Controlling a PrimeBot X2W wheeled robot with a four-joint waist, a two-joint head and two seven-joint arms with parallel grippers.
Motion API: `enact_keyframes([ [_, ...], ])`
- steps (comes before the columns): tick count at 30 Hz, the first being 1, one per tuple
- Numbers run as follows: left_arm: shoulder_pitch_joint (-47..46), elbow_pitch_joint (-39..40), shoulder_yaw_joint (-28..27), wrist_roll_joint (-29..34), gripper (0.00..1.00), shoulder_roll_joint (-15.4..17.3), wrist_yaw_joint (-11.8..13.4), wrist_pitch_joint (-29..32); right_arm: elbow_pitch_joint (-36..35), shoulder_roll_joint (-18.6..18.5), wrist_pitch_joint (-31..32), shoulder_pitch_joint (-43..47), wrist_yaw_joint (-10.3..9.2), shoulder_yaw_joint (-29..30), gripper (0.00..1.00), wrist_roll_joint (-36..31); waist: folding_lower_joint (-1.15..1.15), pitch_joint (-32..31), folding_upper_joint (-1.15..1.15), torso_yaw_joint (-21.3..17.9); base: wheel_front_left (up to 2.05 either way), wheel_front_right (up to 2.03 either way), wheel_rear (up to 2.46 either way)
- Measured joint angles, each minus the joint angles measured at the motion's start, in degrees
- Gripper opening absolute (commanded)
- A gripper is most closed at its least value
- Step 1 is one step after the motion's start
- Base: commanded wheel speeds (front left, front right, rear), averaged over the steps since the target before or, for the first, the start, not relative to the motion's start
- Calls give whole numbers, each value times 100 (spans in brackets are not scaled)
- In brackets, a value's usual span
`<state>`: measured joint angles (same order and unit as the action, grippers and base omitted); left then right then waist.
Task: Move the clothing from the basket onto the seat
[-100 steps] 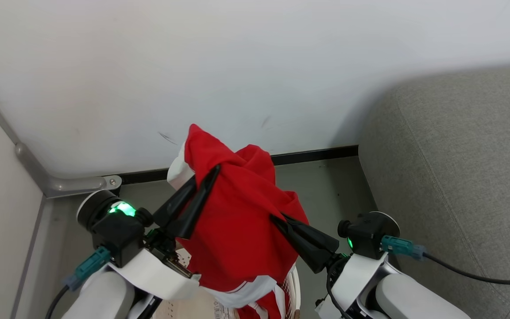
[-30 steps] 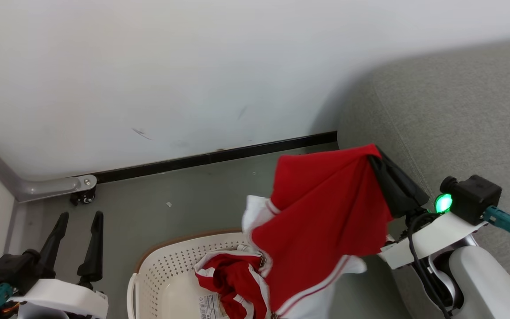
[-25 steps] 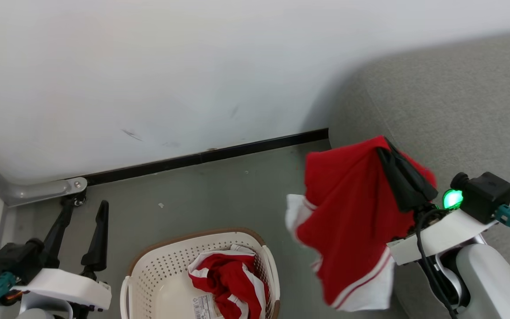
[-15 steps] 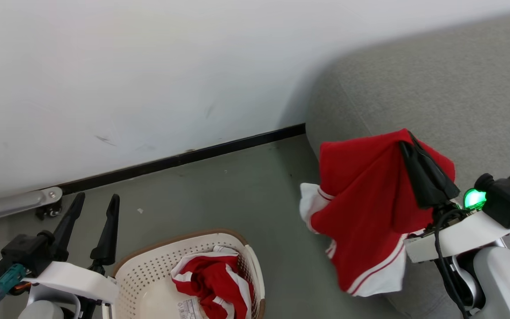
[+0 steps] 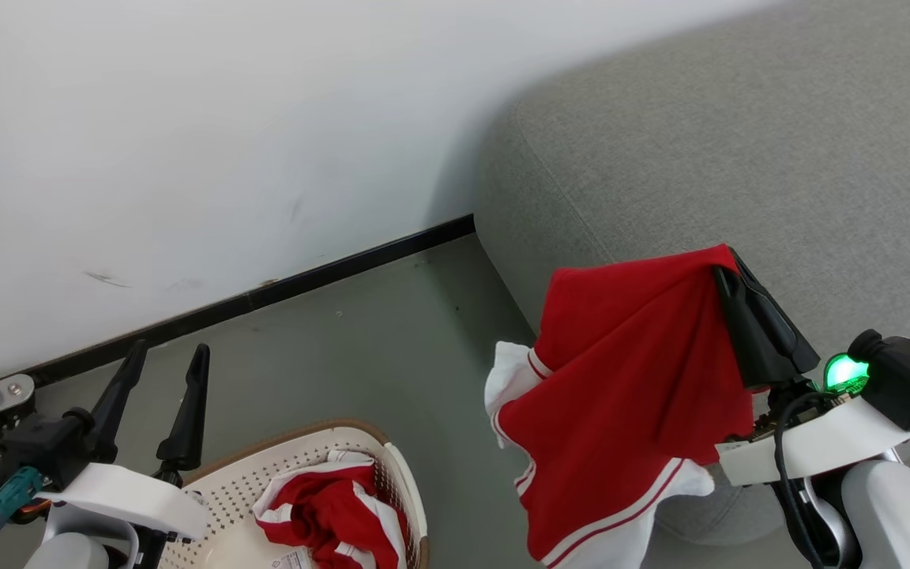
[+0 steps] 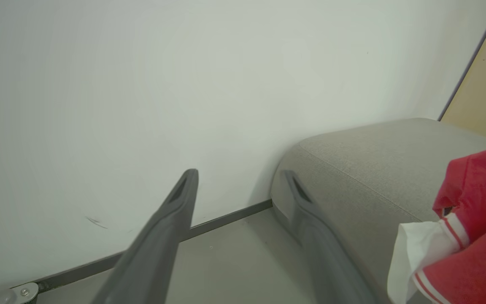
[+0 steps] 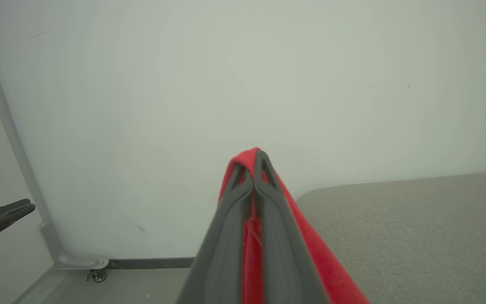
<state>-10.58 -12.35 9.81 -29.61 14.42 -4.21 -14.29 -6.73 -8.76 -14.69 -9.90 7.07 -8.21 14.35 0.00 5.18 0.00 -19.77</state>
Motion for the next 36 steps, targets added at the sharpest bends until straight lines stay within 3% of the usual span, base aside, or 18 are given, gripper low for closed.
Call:
enact_keyframes([
  [16, 43, 124, -199, 36, 100, 169, 41, 0, -58, 219, 0, 42, 0, 100, 0, -14, 0, 238, 0, -519, 0, 0, 0],
  [28, 74, 441, -236, 42, 100, 170, 54, -1, 51, 416, 0, -614, 0, 1166, 0, 148, 0, 678, 0, -557, 0, 0, 0],
  [36, 97, 628, -240, 43, 100, 277, 54, 9, 415, 269, 0, -1354, 0, 1622, 0, 344, 0, 1013, 0, -449, 0, 0, 0],
])
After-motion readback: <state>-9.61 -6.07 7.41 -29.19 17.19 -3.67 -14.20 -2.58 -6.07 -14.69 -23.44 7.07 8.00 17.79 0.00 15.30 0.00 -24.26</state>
